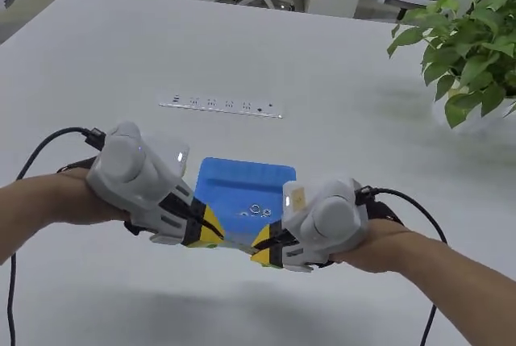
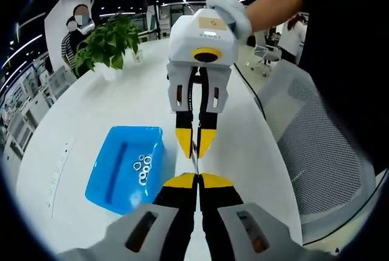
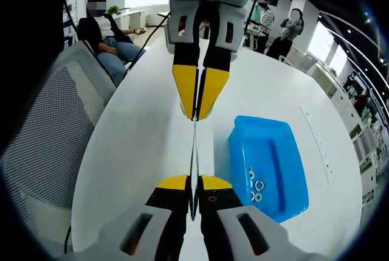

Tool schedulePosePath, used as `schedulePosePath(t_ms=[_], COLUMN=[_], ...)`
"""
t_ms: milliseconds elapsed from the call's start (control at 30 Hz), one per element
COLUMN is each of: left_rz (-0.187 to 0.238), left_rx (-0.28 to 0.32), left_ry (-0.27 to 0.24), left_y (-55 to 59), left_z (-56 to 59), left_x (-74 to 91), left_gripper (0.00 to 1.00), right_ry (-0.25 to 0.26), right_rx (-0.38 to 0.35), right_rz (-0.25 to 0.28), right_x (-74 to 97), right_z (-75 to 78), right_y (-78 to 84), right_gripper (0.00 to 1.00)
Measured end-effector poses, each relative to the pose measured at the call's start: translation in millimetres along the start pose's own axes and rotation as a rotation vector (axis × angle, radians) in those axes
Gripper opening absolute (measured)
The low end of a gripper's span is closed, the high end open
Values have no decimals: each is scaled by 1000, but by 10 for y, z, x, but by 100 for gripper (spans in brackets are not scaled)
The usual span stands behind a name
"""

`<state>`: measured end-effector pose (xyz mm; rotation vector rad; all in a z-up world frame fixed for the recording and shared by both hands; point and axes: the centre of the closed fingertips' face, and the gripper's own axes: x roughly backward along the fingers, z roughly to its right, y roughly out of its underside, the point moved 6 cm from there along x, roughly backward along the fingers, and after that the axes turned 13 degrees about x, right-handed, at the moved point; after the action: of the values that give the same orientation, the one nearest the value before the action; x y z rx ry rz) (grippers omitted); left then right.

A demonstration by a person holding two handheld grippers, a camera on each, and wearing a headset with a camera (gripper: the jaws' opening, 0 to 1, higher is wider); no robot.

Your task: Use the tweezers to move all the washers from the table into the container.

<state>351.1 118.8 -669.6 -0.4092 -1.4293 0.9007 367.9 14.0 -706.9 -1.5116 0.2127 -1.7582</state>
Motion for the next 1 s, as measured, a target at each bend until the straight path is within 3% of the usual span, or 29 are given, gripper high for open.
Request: schedulePosePath(t_ms=[333,1000], left_rz=[-40,-150], left_rx=[30,29], left_ry=[-17,-36], left_y=[232,555], left_z=[8,-28], left_x=[-176,-424], left_gripper=[4,4], right_ry=[-15,-50], right_rx=[1,-9], right_rz=[-33,-68], right_x=[-83,-266], right_z=[-96,-190], right_y=[66,129], right_gripper=[6,7])
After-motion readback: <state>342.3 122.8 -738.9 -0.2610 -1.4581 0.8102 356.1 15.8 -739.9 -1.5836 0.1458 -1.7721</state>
